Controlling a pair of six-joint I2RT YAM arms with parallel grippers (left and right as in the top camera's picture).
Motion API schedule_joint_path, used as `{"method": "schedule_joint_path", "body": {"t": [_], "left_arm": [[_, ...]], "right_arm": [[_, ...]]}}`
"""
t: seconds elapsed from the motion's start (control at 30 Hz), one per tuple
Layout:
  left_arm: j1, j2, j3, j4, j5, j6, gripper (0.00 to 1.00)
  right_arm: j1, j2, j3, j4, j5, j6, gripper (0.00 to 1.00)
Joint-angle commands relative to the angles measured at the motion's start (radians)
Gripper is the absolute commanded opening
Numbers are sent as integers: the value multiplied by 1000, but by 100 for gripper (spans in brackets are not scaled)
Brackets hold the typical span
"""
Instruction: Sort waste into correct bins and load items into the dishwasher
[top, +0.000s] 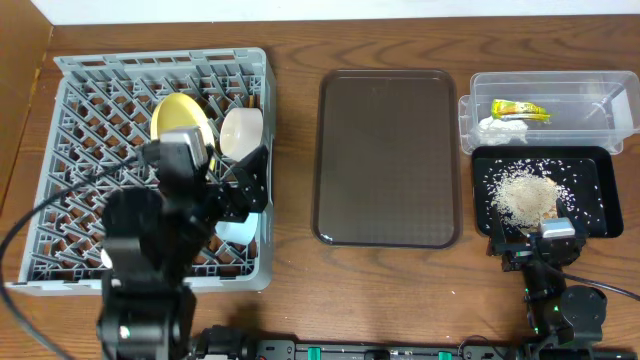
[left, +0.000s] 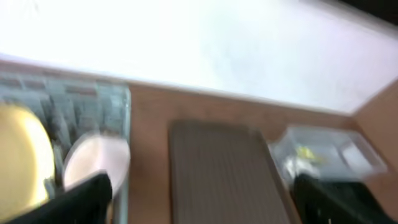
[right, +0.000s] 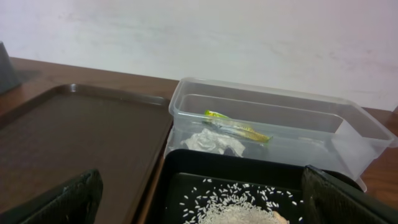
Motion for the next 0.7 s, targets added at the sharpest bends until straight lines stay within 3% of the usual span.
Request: {"method": "schedule_joint_path", "body": {"t": [0.0, 0.23, 0.53, 0.67], "left_arm": [[-58, -125, -154, 158, -175, 45, 94], [-79, -398, -521, 448, -182, 44, 94], [-95, -648, -789, 466, -190, 30, 94], [-137, -697, -863, 480, -261, 30, 94]], "right_arm": [[-8, -5, -4, 0, 2, -10, 99], [-8, -5, -4, 0, 2, -10, 99], [-8, -5, -4, 0, 2, -10, 99], [-8, -5, -4, 0, 2, -10, 99]]}}
